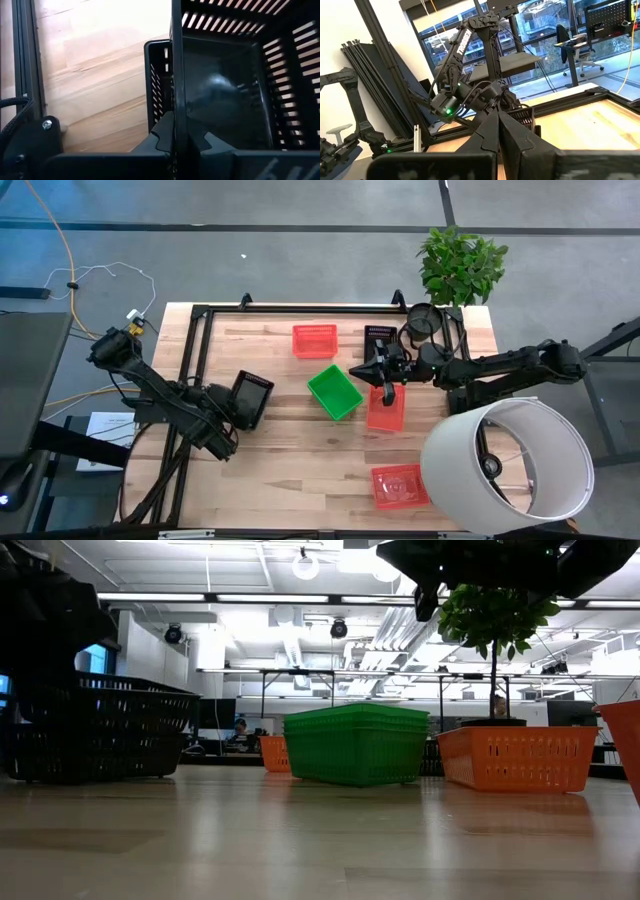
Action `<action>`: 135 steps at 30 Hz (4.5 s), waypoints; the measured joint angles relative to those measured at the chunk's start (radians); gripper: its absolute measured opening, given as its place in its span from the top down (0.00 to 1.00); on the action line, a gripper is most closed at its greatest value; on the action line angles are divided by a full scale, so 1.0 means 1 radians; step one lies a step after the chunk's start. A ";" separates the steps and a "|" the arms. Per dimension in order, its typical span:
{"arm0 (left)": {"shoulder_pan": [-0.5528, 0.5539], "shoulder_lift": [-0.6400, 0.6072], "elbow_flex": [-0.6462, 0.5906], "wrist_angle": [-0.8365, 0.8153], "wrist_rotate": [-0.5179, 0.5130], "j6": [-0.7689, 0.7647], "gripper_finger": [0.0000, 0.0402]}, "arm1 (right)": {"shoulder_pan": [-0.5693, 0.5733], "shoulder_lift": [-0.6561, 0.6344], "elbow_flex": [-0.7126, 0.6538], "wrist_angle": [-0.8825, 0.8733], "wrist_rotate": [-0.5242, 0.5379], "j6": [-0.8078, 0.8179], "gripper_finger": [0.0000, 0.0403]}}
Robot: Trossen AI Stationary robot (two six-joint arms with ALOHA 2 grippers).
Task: Stack baskets by color
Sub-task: Stack the black basket on the black basket
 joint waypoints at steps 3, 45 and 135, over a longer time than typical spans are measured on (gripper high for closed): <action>0.000 0.000 0.000 0.001 0.002 -0.004 1.00 | 0.000 0.000 0.000 0.001 0.000 0.000 1.00; 0.391 -0.637 0.123 1.153 0.141 1.706 0.47 | 0.000 0.000 0.000 0.131 -0.001 0.002 1.00; 0.750 -0.537 -0.066 1.401 0.498 1.725 1.00 | -0.340 0.192 0.050 -1.050 0.546 0.718 0.35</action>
